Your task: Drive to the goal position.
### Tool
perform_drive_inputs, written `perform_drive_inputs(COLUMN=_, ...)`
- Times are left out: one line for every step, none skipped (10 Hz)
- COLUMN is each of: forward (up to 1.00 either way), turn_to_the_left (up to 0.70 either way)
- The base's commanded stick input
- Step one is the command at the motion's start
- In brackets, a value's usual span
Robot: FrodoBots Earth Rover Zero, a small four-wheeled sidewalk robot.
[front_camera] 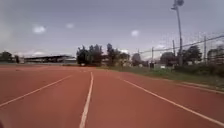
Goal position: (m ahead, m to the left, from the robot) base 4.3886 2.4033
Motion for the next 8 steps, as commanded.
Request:
perform_drive_inputs(forward=0.45, turn_to_the_left=0.0)
perform_drive_inputs(forward=0.45, turn_to_the_left=0.0)
perform_drive_inputs(forward=0.45, turn_to_the_left=0.0)
perform_drive_inputs(forward=0.45, turn_to_the_left=0.0)
perform_drive_inputs(forward=0.45, turn_to_the_left=0.0)
perform_drive_inputs(forward=0.45, turn_to_the_left=0.0)
perform_drive_inputs(forward=0.45, turn_to_the_left=0.0)
perform_drive_inputs(forward=0.45, turn_to_the_left=0.0)
